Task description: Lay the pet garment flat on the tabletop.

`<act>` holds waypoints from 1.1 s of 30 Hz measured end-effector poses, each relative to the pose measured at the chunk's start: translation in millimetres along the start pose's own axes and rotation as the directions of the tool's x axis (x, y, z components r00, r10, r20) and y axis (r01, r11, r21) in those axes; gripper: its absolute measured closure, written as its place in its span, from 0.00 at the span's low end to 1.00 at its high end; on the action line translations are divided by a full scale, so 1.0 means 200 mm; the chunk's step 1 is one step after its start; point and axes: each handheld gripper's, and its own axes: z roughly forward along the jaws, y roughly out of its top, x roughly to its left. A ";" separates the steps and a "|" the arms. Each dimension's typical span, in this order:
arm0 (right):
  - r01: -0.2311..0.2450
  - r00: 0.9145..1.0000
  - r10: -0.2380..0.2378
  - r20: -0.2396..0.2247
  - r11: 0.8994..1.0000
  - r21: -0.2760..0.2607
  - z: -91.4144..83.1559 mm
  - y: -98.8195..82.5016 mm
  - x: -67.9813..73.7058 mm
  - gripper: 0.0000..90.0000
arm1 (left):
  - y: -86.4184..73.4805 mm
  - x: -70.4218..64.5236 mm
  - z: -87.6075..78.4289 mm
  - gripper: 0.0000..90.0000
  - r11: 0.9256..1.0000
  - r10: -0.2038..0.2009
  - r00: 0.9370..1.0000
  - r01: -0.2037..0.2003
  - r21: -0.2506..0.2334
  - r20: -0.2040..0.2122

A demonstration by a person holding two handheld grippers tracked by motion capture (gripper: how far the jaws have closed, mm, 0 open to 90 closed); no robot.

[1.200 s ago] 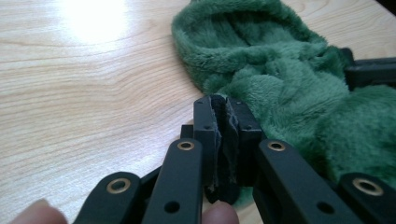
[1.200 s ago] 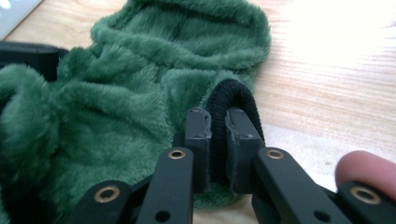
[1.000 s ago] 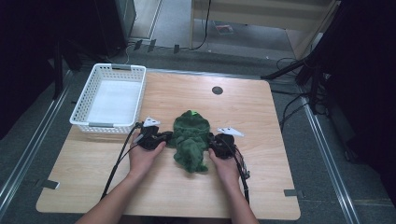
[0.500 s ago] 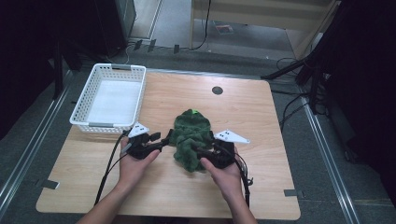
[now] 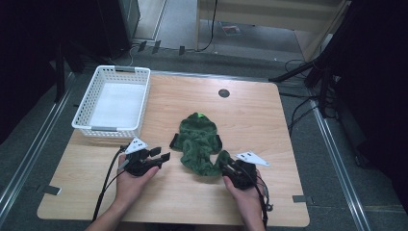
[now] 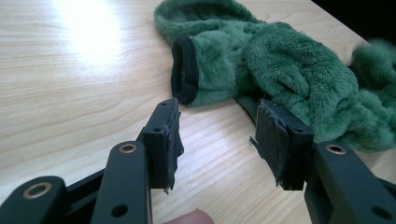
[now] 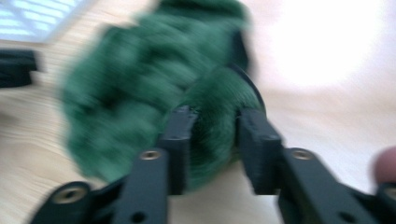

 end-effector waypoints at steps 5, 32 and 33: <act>-0.058 0.997 0.062 0.049 0.994 -0.088 -0.07 -0.01 -0.09 0.54 | 0.09 -0.08 0.06 0.54 1.000 0.009 0.999 -0.008 -0.022 0.041; 0.062 0.997 -0.060 -0.039 0.997 0.048 0.06 -0.08 0.02 0.56 | -0.09 -0.11 -0.19 0.48 0.990 0.088 0.949 -0.116 0.075 0.304; 0.057 0.998 -0.055 -0.044 0.998 0.039 0.05 -0.07 0.02 0.57 | -0.08 -0.08 -0.21 0.44 0.994 0.070 0.957 -0.091 0.062 0.282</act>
